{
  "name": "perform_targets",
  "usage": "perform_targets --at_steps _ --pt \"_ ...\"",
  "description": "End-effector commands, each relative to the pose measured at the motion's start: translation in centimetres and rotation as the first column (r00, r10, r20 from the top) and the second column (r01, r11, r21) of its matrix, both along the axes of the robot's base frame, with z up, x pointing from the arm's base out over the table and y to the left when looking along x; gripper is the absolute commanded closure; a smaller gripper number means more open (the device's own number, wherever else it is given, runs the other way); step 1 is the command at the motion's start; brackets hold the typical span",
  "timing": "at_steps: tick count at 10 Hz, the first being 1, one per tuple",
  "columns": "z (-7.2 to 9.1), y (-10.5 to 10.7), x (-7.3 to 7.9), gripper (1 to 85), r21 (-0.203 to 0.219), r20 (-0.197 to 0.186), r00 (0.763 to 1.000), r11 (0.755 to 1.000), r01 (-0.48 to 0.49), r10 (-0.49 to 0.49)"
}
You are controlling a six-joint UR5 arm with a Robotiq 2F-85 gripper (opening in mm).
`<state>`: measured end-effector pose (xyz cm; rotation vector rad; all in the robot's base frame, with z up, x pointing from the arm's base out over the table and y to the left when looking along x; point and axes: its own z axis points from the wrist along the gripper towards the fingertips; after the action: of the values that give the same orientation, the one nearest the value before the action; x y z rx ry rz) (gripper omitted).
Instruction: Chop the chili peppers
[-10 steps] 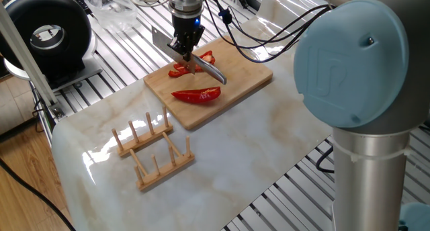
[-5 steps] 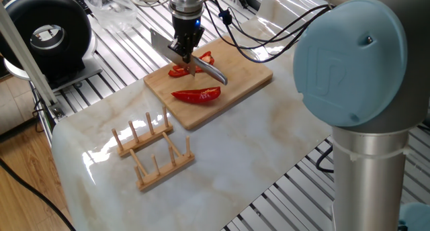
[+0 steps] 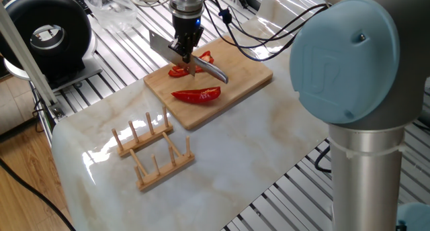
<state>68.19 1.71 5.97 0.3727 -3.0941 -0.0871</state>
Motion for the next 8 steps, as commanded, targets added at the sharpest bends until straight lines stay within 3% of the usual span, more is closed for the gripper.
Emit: perform_targets --at_steps 1,3,8 --pt "1.2 0.2 -0.9 84.3 -0.006 -0.044 0.999 1.000 -0.001 0.001" --pt "1.7 0.3 -1.5 84.3 -0.011 -0.069 0.998 1.000 -0.002 0.002" --pt "-0.4 -0.6 -1.4 84.3 -0.015 -0.050 0.999 1.000 -0.021 0.021"
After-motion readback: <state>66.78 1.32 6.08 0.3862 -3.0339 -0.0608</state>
